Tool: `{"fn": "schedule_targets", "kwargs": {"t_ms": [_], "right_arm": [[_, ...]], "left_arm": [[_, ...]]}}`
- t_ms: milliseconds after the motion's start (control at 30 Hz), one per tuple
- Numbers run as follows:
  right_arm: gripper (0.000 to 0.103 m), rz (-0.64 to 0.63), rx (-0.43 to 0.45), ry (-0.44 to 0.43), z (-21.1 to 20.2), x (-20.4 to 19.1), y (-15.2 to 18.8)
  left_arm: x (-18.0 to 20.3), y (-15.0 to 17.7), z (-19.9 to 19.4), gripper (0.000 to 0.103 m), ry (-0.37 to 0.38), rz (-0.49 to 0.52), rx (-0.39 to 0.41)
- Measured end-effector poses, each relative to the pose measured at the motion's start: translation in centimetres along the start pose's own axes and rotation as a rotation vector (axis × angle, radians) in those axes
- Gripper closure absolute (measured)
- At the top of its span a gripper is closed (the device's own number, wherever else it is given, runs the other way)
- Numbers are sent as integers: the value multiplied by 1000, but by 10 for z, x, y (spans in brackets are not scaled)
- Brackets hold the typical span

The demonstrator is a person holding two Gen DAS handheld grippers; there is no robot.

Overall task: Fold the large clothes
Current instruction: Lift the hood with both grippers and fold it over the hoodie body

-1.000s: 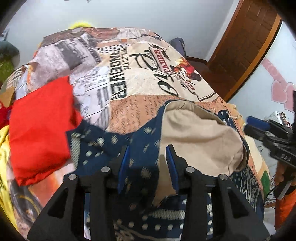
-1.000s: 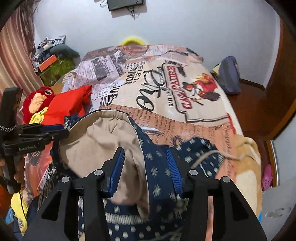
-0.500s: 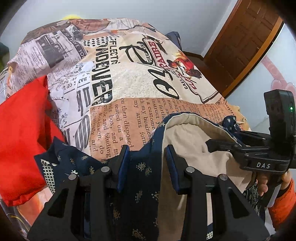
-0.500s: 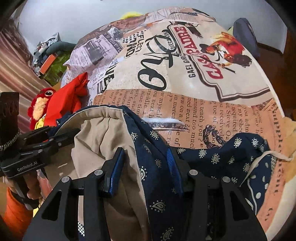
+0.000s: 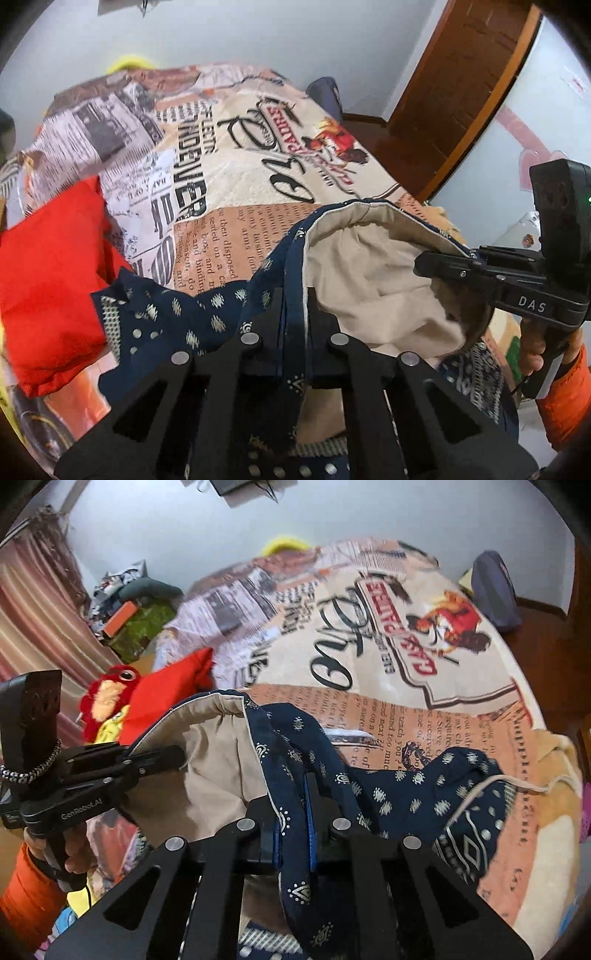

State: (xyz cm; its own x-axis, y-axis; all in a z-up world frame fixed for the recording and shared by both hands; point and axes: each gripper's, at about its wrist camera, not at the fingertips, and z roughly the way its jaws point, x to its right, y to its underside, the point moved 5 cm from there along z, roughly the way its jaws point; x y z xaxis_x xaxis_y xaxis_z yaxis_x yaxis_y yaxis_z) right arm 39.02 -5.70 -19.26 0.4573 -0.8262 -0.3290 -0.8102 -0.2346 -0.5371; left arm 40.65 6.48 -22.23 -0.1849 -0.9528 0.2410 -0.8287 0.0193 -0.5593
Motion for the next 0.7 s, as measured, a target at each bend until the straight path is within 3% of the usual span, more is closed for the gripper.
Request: {"fn": "schedule_targets", "kwargs": {"t_ms": [333, 700], "right_arm": [[94, -66, 5, 13, -49, -27, 38], [93, -55, -57, 20, -56, -33, 97]], "left_arm": [[36, 37, -48, 96, 5, 49, 8], [48, 118, -45, 96, -1, 82, -112]]}}
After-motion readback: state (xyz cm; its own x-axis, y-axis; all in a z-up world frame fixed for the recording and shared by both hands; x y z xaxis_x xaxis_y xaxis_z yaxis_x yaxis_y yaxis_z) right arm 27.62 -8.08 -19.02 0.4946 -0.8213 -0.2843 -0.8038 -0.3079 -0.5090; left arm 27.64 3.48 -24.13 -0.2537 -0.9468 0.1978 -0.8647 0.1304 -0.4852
